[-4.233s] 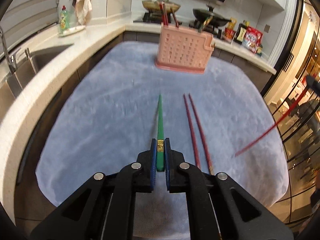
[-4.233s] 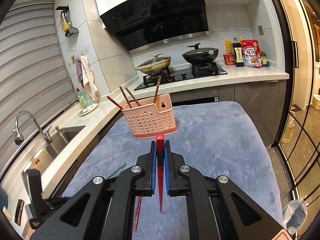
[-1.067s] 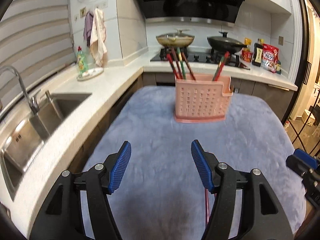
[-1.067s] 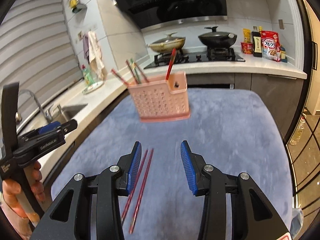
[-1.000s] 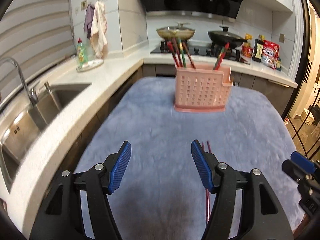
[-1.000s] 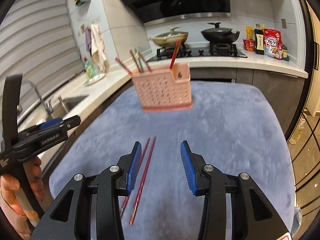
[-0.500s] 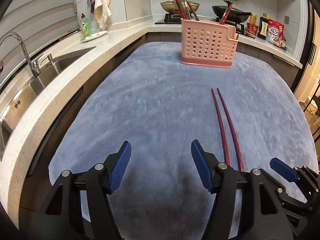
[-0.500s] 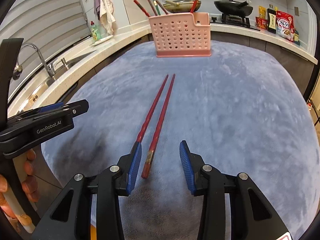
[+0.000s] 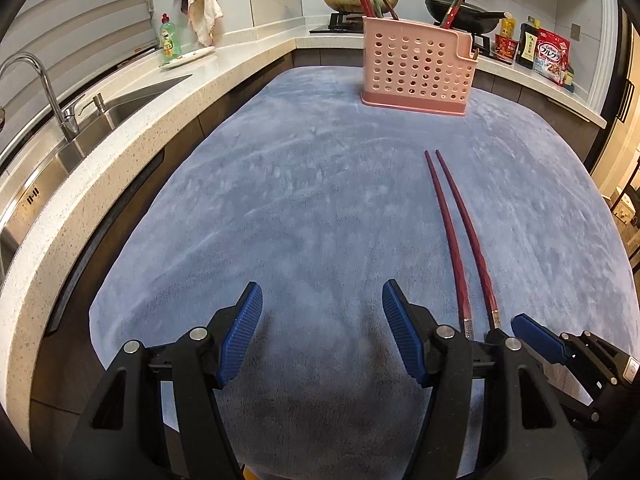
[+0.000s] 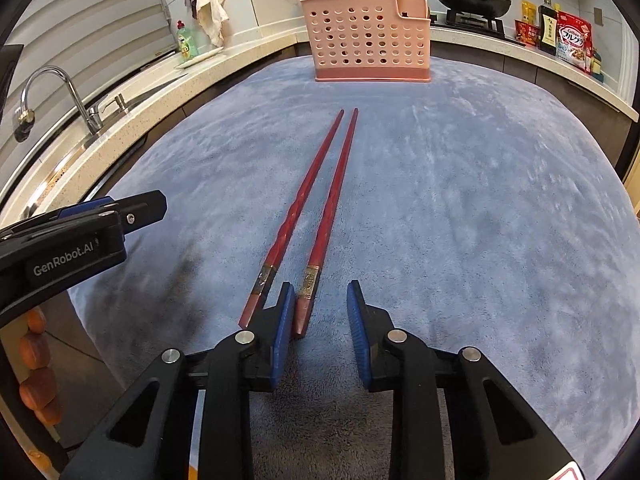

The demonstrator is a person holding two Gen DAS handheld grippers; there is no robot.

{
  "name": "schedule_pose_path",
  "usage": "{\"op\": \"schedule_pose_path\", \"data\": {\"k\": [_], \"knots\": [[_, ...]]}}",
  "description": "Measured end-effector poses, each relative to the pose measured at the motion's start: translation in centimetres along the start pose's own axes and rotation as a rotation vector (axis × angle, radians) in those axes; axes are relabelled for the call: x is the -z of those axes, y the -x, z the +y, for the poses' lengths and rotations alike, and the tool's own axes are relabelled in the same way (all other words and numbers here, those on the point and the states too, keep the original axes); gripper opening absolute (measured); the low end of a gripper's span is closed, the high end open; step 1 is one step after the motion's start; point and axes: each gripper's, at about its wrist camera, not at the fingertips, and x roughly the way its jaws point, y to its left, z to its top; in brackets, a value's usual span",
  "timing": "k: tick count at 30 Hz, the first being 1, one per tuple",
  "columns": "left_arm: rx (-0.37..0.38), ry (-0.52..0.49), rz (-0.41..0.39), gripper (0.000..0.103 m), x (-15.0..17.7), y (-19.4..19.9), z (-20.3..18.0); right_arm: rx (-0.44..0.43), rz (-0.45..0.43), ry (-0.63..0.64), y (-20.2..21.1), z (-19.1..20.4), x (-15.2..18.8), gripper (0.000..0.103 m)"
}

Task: Organize utensils
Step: 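Move both tools back to the last two dark red chopsticks, then grasp one dark red chopstick with the right tool while the left tool grasps the other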

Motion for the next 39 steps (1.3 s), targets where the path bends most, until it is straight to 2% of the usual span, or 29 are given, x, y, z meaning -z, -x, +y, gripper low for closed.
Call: {"op": "schedule_pose_path", "data": {"k": [6, 11, 22, 26, 39], "knots": [[0.005, -0.005, 0.015, 0.059, 0.4, -0.2, -0.2, 0.011, -0.001, 0.005, -0.3, 0.1, 0.0, 0.018], [0.009, -0.009, 0.024, 0.059, 0.5, -0.3, -0.5, 0.024, -0.006, 0.003, -0.4, -0.2, 0.0, 0.008], [0.050, -0.040, 0.042, 0.060, 1.1, -0.4, -2.3, 0.047, -0.017, -0.070, 0.9, -3.1, 0.3, 0.007], [0.071, -0.062, 0.042, 0.068, 1.4, -0.3, -3.7, 0.058, -0.022, -0.114, 1.8, -5.0, 0.5, 0.007], [0.141, -0.087, 0.098, 0.067, 2.2, -1.7, -7.3, 0.056, -0.024, -0.171, 2.8, -7.3, 1.4, 0.007]]}}
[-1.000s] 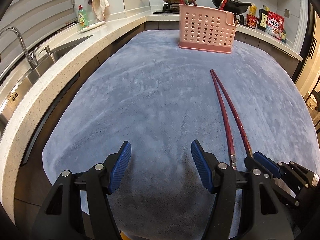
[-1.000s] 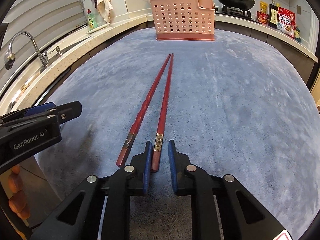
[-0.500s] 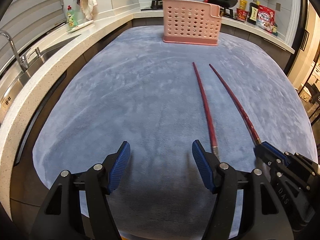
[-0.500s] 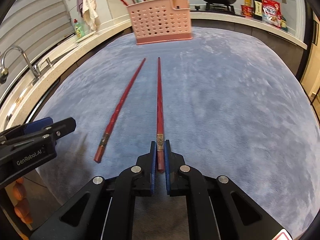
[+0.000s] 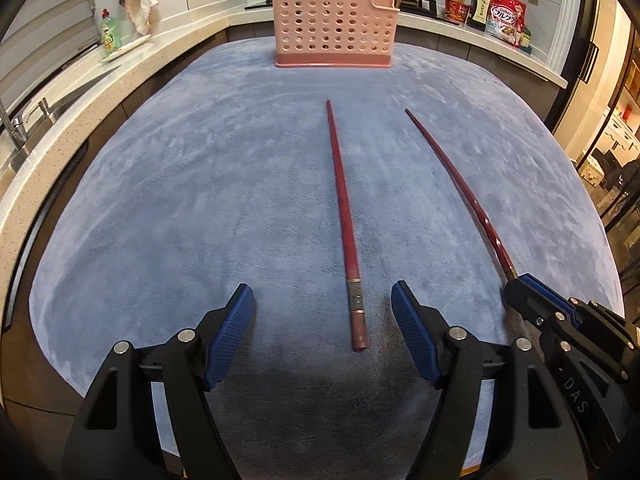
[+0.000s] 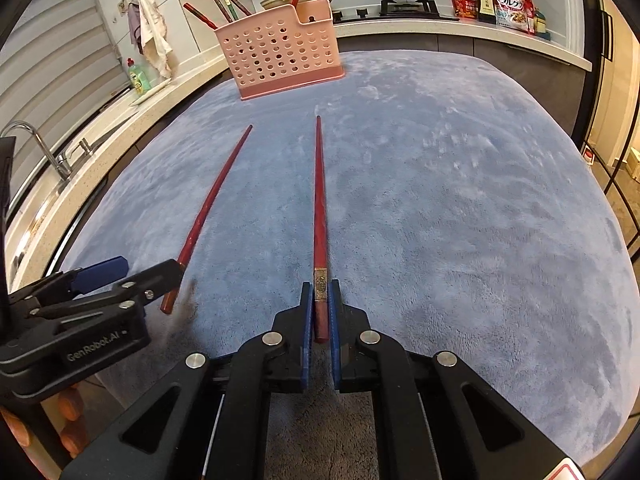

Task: Organize utensils
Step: 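Grasp one dark red chopstick with the right tool while the left tool grasps the other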

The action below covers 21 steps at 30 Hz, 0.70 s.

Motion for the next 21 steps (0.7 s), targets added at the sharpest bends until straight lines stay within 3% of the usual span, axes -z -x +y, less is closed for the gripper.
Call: {"op": "schedule_pose_path", "data": {"k": [8, 15, 21], "knots": [[-0.015, -0.001, 0.019, 0.053, 0.24, -0.97, -0.38, -0.008, 0.006, -0.013, 0.05, -0.47, 0.36, 0.007], [-0.014, -0.023, 0.023, 0.021, 0.31, -0.76, -0.66, -0.011, 0.009, -0.017, 0.08, -0.60, 0.56, 0.007], [0.004, -0.009, 0.036, 0.008, 0.24, -0.59, -0.18, -0.010, 0.007, -0.015, 0.22, -0.57, 0.58, 0.007]]}}
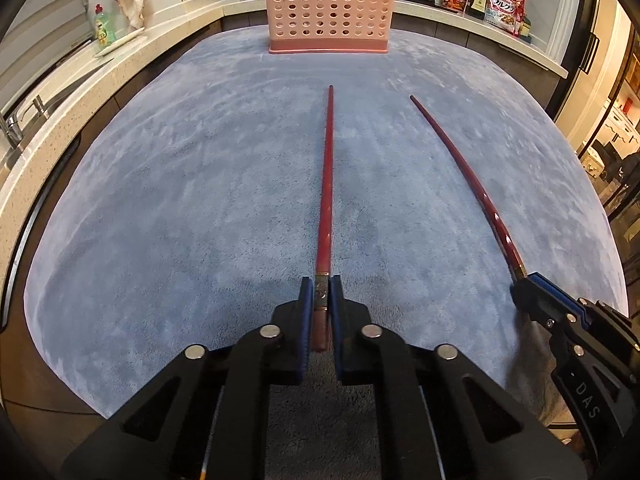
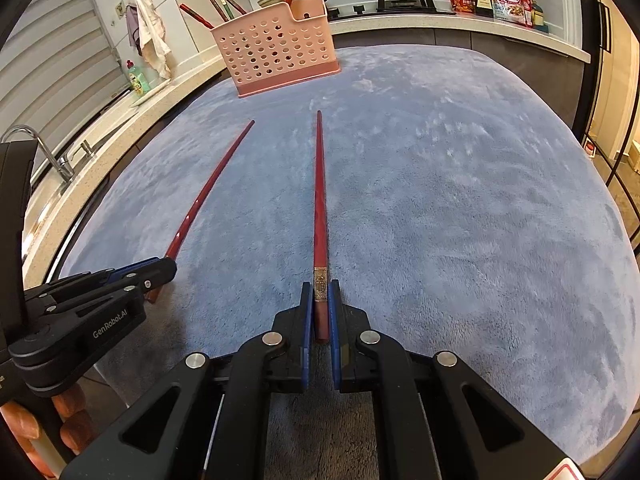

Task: Organize utensils
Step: 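Grasp one dark red chopstick with the right tool while the left tool grasps the other, then lift both dark red chopsticks and carry them over the pink holder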

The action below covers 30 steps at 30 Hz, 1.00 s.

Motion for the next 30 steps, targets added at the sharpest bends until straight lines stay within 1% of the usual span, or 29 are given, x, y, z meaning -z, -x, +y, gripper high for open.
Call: {"op": "schedule_pose_path", "data": {"k": [5, 8, 12, 15, 19, 23, 30], "knots": [[0.027, 0.017, 0.021, 0.007, 0.0, 0.5, 0.4, 0.001, -0.008, 0.007, 0.6, 0.2, 0.0, 0.007], [0.043, 0.025, 0.019, 0.007, -0.1, 1.3, 0.6, 0.000, -0.021, 0.009, 1.5, 0.2, -0.4, 0.007], [0.062, 0.045, -0.009, 0.007, -1.0, 3.2, 1.3, -0.009, -0.043, 0.005, 3.1, 0.2, -1.5, 0.007], [0.073, 0.063, -0.050, 0.007, -2.5, 5.1, 2.1, -0.013, -0.074, 0.003, 4.7, 0.2, -2.6, 0.007], [0.092, 0.086, -0.102, 0.007, -4.8, 7.3, 3.1, -0.022, -0.133, -0.001, 7.0, 0.3, -5.3, 0.007], [0.105, 0.094, -0.158, 0.007, -7.8, 9.0, 4.0, -0.045, -0.198, -0.016, 9.0, 0.2, -9.0, 0.007], [0.087, 0.100, -0.242, 0.007, -13.9, 10.6, 5.6, -0.076, -0.307, -0.017, 10.8, 0.4, -15.4, 0.007]]}}
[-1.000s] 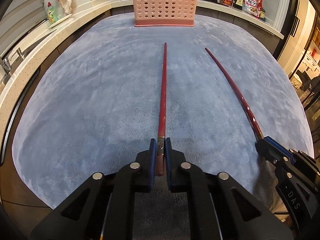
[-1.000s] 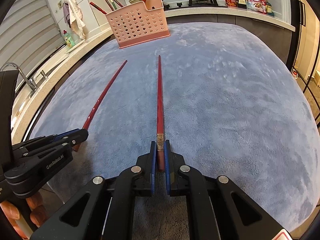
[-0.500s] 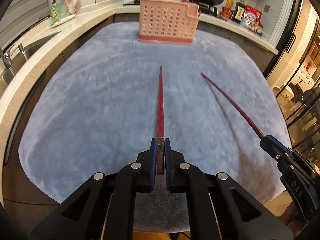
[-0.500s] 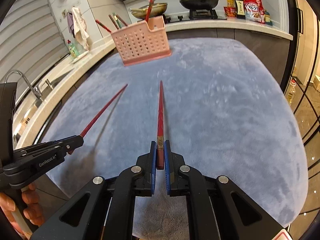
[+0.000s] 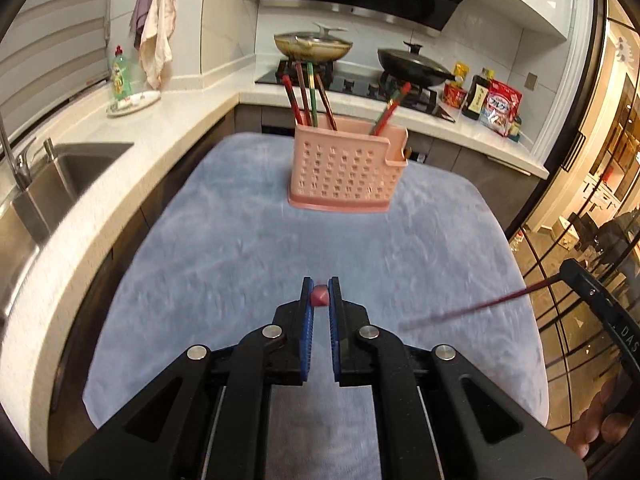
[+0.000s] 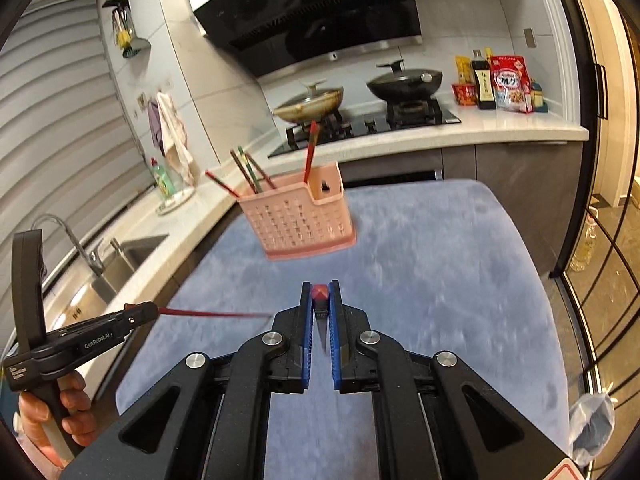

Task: Organize utensils
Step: 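Lift both dark red chopsticks and carry them over the pink holder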

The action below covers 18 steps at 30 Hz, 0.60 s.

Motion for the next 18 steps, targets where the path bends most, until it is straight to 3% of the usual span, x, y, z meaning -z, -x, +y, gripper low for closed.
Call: {"op": "schedule_pose_path", "data": {"k": [11, 18], "knots": [[0.012, 0.004, -0.077, 0.007, -8.2, -0.5, 0.4, -0.055, -0.084, 0.011, -2.8, 1.7, -7.6, 0.007], [0.039, 0.012, -0.173, 0.007, -14.5, 0.4, -0.2, -0.124, -0.153, -0.037, -5.0, 2.2, -13.6, 0.007]]}}
